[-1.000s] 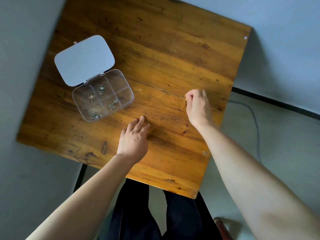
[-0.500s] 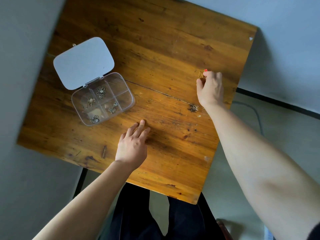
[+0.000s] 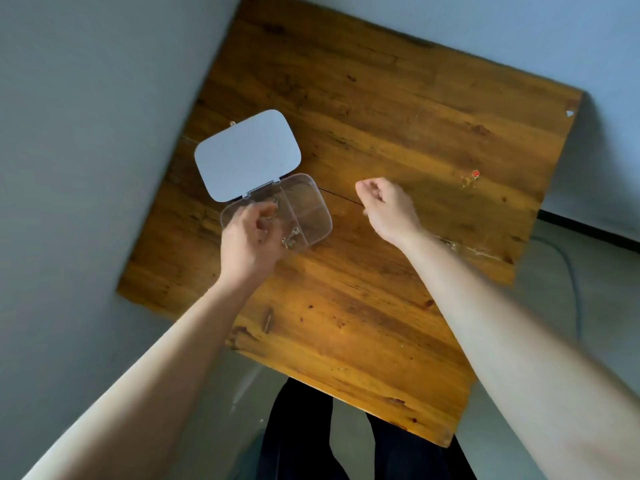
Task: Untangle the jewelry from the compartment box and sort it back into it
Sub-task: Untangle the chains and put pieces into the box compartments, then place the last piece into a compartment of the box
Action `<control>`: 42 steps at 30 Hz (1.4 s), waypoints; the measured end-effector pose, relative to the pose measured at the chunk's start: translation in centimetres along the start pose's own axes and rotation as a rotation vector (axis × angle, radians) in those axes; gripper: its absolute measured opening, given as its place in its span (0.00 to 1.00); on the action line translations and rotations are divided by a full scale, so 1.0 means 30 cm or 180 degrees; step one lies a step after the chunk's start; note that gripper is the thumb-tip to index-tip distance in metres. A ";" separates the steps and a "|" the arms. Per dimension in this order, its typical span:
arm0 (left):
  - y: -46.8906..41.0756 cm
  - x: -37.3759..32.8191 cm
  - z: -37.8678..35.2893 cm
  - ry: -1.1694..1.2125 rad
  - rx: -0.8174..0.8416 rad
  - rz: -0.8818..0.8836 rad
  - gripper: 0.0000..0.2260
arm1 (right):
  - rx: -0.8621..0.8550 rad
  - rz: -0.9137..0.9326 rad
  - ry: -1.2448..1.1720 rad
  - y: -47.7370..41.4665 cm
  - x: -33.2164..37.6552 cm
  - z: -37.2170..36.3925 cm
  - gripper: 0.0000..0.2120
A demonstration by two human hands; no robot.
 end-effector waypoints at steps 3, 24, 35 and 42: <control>-0.143 0.100 0.074 0.0285 -0.0588 0.0967 0.20 | 0.0587 0.0119 -0.0009 0.012 0.054 -0.092 0.26; -0.113 0.209 0.212 0.1601 -0.0804 0.1418 0.09 | -0.0167 0.0201 0.0445 0.123 0.054 -0.180 0.17; 0.079 0.178 0.110 -0.0296 -0.0072 -0.0781 0.11 | 0.0217 -0.0692 -0.0894 0.186 -0.033 -0.089 0.17; 0.151 0.195 0.053 -0.0633 0.0328 -0.0709 0.12 | 0.0136 -0.1065 -0.1533 0.245 -0.034 -0.084 0.23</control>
Point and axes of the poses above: each hand's wrist, its own y-axis away from the middle knuckle, its own z-axis out of the back of the hand, x = y × z, the point moved 1 cm from there along -y, towards the middle knuckle, and after that the axes turned 3 degrees about y, right-handed, at the moved point
